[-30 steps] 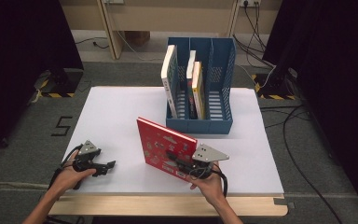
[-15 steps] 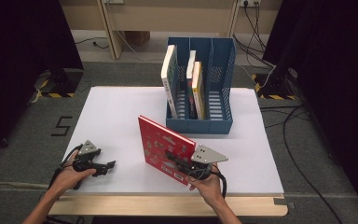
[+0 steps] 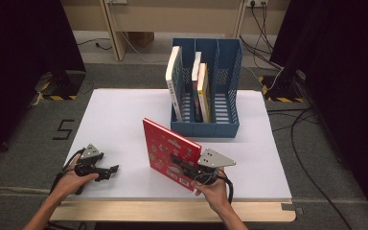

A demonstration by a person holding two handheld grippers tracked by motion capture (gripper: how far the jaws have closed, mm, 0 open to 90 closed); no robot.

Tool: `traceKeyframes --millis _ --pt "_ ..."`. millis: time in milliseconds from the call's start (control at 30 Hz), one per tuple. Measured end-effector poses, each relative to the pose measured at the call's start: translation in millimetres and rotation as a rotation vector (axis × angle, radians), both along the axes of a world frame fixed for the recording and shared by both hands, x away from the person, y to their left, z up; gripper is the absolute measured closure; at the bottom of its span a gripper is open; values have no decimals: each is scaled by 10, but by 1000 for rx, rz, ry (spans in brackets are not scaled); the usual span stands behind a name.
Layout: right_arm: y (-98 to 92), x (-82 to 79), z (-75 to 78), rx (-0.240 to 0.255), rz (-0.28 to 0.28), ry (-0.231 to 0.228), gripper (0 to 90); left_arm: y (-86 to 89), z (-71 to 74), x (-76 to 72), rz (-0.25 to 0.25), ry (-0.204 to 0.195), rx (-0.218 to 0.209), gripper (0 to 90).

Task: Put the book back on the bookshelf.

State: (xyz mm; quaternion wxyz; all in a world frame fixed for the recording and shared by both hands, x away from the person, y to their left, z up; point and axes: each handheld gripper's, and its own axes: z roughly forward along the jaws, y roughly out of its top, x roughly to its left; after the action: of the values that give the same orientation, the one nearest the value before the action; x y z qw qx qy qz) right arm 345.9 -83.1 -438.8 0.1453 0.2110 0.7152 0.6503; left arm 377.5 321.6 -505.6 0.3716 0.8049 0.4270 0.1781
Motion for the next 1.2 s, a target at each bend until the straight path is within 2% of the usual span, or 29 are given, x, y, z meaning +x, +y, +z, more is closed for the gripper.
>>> traceKeyframes --millis 500,767,967,1200 --pt "-75 -39 89 20 -13 -7 796 0 0 0 0 0 0 132" --pt "-185 -46 168 30 -51 -29 796 1 0 0 -1 0 0 132" --pt "-339 -116 233 22 -75 -64 796 1 0 0 0 0 -1 132" --pt "-597 -196 367 42 -144 -103 797 0 0 -1 0 0 0 132"
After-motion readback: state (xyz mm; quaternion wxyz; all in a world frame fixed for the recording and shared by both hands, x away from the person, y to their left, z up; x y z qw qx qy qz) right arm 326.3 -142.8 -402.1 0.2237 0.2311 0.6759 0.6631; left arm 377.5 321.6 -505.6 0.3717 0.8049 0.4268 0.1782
